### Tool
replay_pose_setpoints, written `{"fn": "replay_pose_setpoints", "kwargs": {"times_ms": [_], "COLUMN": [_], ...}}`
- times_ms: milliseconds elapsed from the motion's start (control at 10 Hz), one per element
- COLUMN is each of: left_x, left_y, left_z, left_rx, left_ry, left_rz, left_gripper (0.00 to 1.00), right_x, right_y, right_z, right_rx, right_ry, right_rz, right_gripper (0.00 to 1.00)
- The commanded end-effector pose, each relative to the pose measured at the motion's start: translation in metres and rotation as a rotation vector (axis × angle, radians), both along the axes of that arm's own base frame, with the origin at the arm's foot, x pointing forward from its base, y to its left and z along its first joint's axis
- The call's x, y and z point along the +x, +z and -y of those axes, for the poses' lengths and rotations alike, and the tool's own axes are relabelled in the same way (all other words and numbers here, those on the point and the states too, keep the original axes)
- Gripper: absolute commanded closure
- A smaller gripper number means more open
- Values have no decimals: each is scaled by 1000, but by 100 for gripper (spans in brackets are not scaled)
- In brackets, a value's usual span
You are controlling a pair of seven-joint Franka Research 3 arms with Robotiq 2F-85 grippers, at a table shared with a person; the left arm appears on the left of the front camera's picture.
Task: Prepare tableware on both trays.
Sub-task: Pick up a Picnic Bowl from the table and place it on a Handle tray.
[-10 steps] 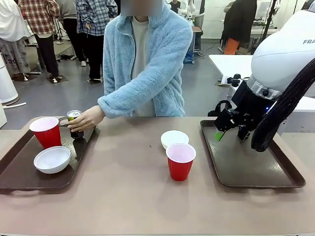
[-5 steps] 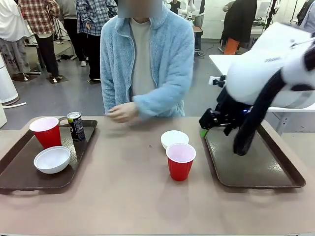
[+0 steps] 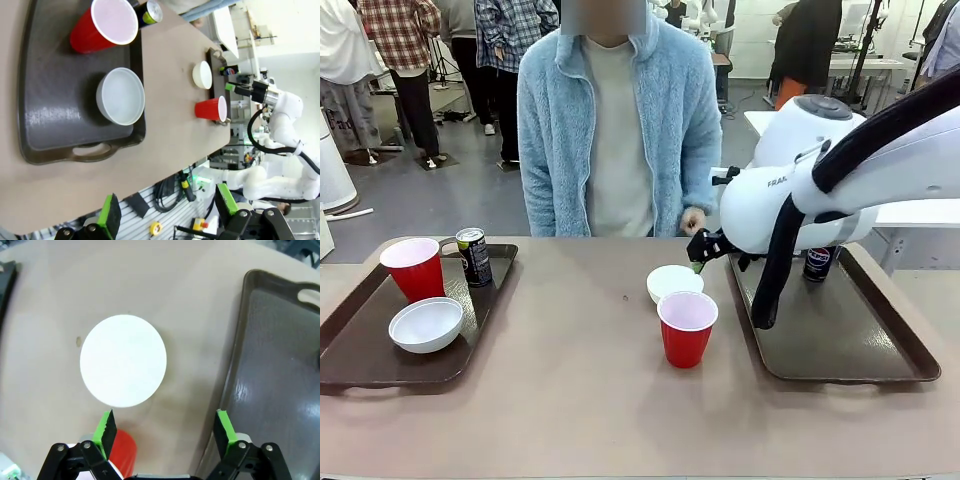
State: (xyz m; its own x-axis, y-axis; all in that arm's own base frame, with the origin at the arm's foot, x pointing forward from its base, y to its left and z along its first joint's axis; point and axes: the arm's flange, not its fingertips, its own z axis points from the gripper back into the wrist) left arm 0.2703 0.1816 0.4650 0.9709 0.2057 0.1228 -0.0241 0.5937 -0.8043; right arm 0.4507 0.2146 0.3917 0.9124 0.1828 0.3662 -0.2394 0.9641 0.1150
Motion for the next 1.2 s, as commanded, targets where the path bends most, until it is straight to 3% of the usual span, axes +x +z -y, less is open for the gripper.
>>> {"fn": "replay_pose_setpoints", "kwargs": {"times_ms": [0,600,900,1000,1100], "left_x": [-1,-1,-1,-1,-1], "left_y": [1,1,1,1,1], "left_z": [0,0,0,0,0], "left_rx": [-21,-21,-21,-21,-21], "left_ry": [0,0,0,0,0], "left_rz": [16,16,16,16,16], "left_gripper": [0,0,0,0,0], "right_x": [15,36,37,35,35], "right_y": [-12,-59,-69,-67,-63], "right_z": [-11,-41,-39,-37,-35], "right_rx": [-21,-3,-14,-6,5], "right_ry": [-23,12,24,22,20], "right_rz": [4,-113,-117,-116,-111], "right_gripper": [0,0,87,65,100]}}
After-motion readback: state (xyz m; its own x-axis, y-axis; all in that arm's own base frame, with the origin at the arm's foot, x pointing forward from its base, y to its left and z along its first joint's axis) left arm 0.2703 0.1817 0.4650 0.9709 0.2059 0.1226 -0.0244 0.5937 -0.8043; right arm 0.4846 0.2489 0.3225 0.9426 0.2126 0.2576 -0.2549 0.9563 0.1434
